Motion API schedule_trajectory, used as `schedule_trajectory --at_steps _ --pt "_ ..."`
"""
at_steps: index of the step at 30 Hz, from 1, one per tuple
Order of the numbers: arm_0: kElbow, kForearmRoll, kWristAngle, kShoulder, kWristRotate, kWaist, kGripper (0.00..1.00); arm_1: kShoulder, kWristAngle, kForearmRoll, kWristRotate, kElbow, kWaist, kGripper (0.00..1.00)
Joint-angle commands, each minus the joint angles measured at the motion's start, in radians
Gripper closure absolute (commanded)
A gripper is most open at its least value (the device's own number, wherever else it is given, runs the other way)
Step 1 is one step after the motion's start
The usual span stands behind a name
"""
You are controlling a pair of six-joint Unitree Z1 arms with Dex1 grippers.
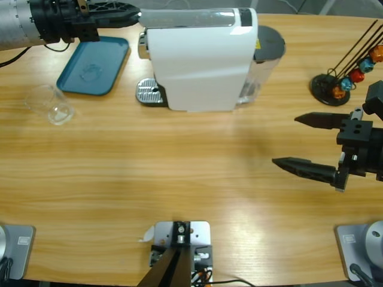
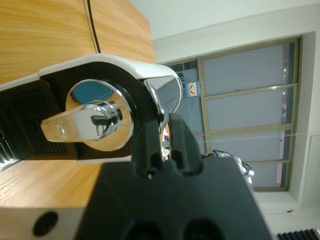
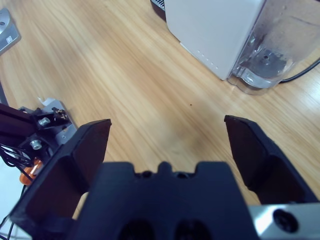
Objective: Pour coffee
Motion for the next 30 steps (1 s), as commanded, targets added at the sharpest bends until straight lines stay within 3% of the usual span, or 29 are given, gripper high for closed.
schedule_trajectory --at_steps 1,6,9,10,11,12,15,18,20,22,24,27,30 --pt "0.016 0.027 0.02 -0.13 -0.005 -0.021 1.0 -0.01 0.013 -0.002 0.008 0.023 0.007 0.0" --pt "0.028 0.043 0.048 -0.16 0.009 -0.028 1.0 -0.012 0.013 -0.002 0.007 0.023 0.007 0.0" --pt "0.026 0.186 0.163 -0.249 0.118 -0.042 1.0 -0.014 0.012 -0.002 0.007 0.023 0.007 0.0" --pt "0.023 0.251 0.225 -0.287 0.172 -0.055 0.871 -0.015 0.013 -0.002 0.007 0.023 0.007 0.0" --pt "0.018 0.322 0.289 -0.33 0.224 -0.069 0.662 -0.015 0.011 -0.002 0.007 0.023 0.007 0.0" --pt "0.003 0.414 0.364 -0.377 0.284 -0.085 0.544 -0.015 0.009 -0.001 0.007 0.023 0.007 0.0" --pt "-0.137 0.872 0.65 -0.503 0.548 -0.158 0.294 -0.015 -0.005 -0.001 0.004 0.023 0.007 0.0" --pt "-0.199 1.107 0.872 -0.553 0.711 -0.212 0.211 -0.005 -0.034 0.002 -0.001 0.022 0.007 0.0" --pt "-0.189 1.162 0.906 -0.599 0.784 -0.217 0.176 -0.017 -0.067 0.019 0.0 0.014 0.003 0.0" --pt "-0.186 1.233 0.911 -0.633 0.852 -0.217 0.066 -0.039 -0.128 0.14 0.01 -0.069 0.0 0.0" --pt "-0.187 1.331 0.963 -0.651 0.924 -0.227 0.041 -0.018 -0.173 0.279 0.03 -0.188 0.001 0.0" --pt "-0.162 1.41 1.057 -0.677 0.95 -0.266 0.027 0.141 -0.316 0.555 0.032 -0.416 0.0 0.0" --pt "-0.087 1.391 1.058 -0.766 0.927 -0.266 0.0 0.236 -0.421 0.598 0.063 -0.483 0.0 0.003"
